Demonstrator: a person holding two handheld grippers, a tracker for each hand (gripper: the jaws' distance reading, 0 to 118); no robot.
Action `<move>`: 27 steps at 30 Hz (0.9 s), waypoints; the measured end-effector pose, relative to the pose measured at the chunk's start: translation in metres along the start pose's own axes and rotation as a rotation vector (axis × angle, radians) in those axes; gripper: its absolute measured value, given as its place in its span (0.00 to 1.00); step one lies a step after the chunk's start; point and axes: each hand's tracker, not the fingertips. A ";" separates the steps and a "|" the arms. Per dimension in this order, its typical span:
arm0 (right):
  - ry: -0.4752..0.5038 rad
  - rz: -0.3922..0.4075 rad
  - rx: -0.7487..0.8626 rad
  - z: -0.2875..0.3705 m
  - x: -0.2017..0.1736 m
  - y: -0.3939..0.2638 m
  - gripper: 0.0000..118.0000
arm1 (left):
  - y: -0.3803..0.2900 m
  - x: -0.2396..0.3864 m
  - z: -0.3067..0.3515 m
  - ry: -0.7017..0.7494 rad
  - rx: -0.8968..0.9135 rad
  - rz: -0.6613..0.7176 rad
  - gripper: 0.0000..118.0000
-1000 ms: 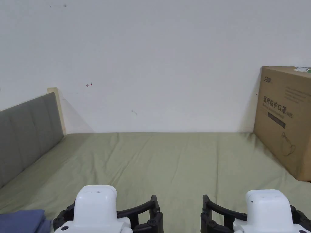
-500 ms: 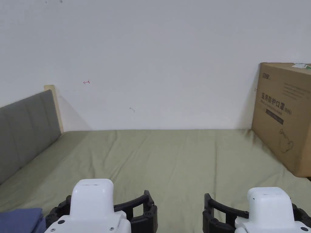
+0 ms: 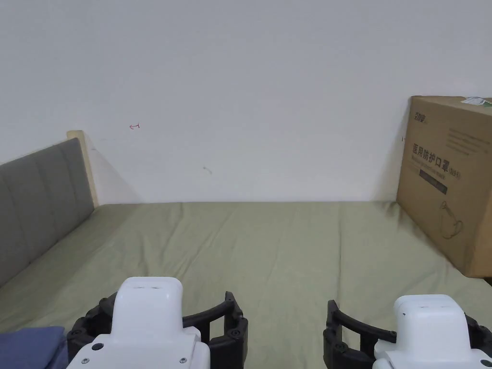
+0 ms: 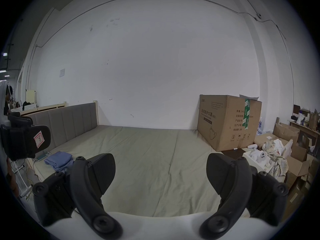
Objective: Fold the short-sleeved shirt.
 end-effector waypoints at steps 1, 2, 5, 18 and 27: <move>-0.002 0.004 0.003 0.000 0.000 0.000 0.91 | 0.000 0.000 0.000 -0.002 0.006 -0.002 0.95; 0.000 0.006 0.001 0.000 -0.001 0.001 0.91 | 0.001 0.000 0.001 -0.003 0.010 -0.006 0.95; 0.024 -0.032 -0.001 0.000 0.002 0.004 0.91 | 0.002 -0.001 0.002 -0.007 0.017 -0.010 0.95; -0.008 -0.031 0.013 -0.003 0.003 0.004 0.96 | 0.002 -0.006 -0.001 -0.012 0.003 0.011 0.95; -0.024 -0.001 0.011 -0.004 0.000 0.001 0.96 | -0.001 -0.001 -0.001 -0.004 0.025 -0.053 0.95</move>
